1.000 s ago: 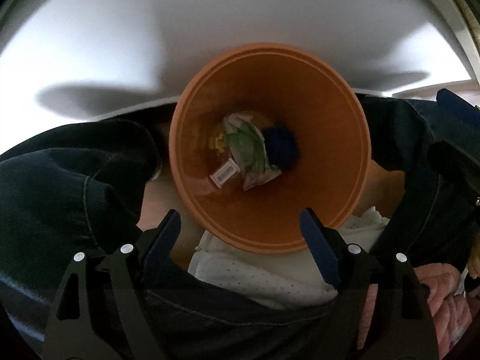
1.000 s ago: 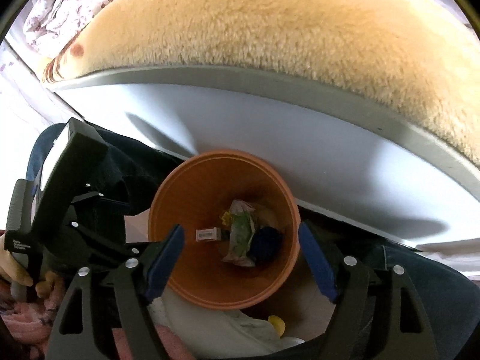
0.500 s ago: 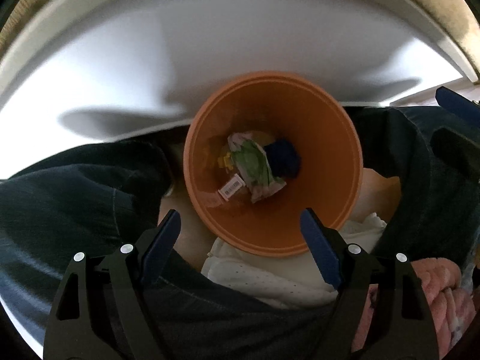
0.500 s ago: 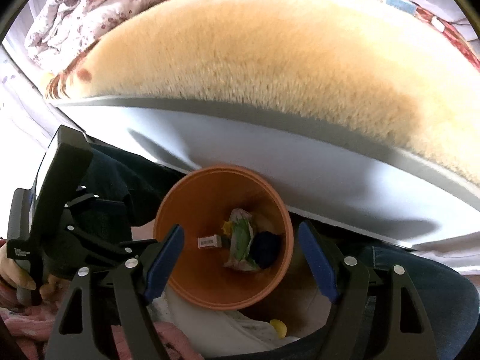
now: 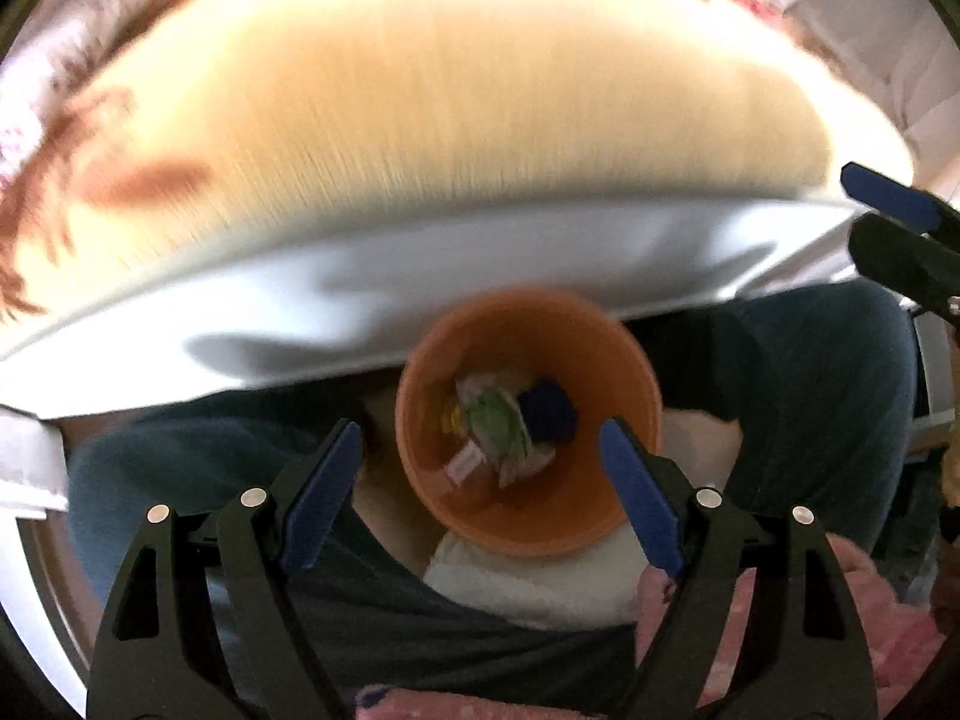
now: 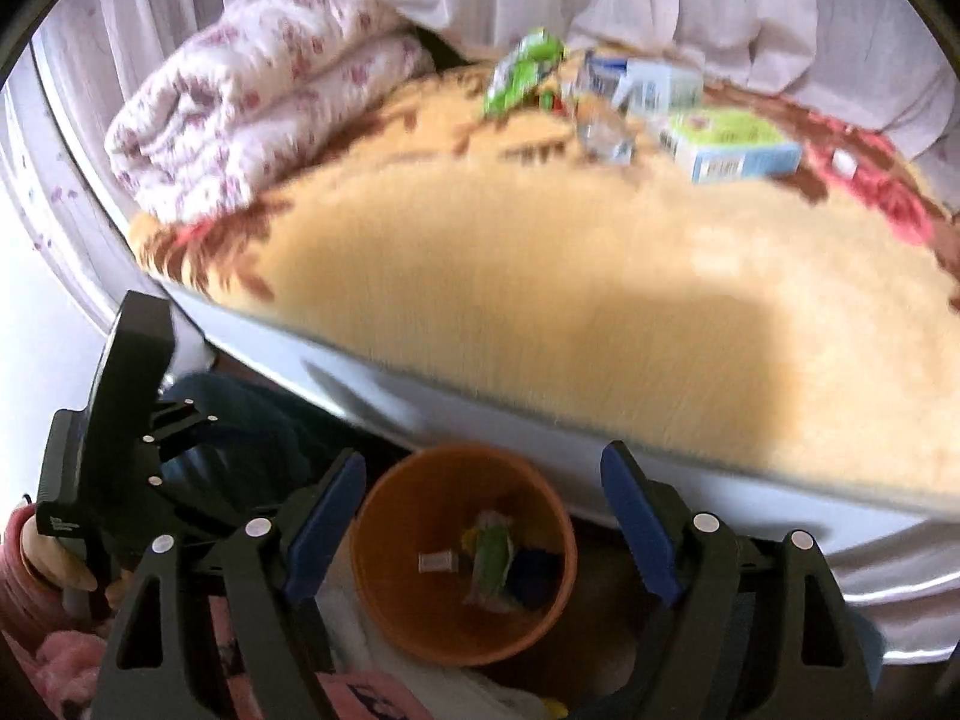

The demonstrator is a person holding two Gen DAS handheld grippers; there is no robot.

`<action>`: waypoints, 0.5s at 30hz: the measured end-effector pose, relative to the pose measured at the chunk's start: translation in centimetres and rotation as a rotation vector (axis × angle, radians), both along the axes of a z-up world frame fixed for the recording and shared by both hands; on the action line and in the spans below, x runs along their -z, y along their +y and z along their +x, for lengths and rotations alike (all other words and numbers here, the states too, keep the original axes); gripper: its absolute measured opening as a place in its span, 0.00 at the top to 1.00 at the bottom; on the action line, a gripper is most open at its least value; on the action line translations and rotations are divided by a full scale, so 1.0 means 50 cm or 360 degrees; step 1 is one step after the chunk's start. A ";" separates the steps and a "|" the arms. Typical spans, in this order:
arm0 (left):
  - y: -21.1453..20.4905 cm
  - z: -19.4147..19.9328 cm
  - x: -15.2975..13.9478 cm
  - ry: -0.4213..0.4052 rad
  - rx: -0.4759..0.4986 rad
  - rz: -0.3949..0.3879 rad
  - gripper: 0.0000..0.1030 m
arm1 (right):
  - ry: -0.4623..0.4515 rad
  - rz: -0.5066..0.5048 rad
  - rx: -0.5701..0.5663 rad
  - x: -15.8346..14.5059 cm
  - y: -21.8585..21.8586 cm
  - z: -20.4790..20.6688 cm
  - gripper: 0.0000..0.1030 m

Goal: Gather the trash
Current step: 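Raise both open tools back toward the remaining trash on the bed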

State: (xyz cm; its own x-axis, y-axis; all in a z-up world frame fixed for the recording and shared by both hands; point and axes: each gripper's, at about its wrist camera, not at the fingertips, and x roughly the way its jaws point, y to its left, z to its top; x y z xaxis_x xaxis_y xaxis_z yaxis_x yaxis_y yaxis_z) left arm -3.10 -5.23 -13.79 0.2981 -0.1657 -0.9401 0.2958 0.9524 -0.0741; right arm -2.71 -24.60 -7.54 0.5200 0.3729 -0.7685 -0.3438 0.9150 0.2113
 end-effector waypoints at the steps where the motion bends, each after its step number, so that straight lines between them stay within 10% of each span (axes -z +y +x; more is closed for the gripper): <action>1: 0.002 0.000 -0.015 -0.0038 -0.0006 -0.0003 0.23 | -0.0031 -0.0004 0.0013 -0.011 -0.004 0.003 0.22; 15: 0.034 0.060 -0.181 -0.0418 -0.0121 -0.0061 0.23 | -0.0271 -0.0066 0.0200 -0.087 -0.056 0.098 0.20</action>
State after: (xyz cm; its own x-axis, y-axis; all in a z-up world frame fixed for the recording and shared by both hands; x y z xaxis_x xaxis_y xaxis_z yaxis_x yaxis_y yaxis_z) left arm -0.09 -3.52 -4.73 0.5437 -0.1674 -0.8224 0.2372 0.9706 -0.0407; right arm 2.19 -27.41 -3.19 0.6842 0.2668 -0.6787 -0.2538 0.9596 0.1213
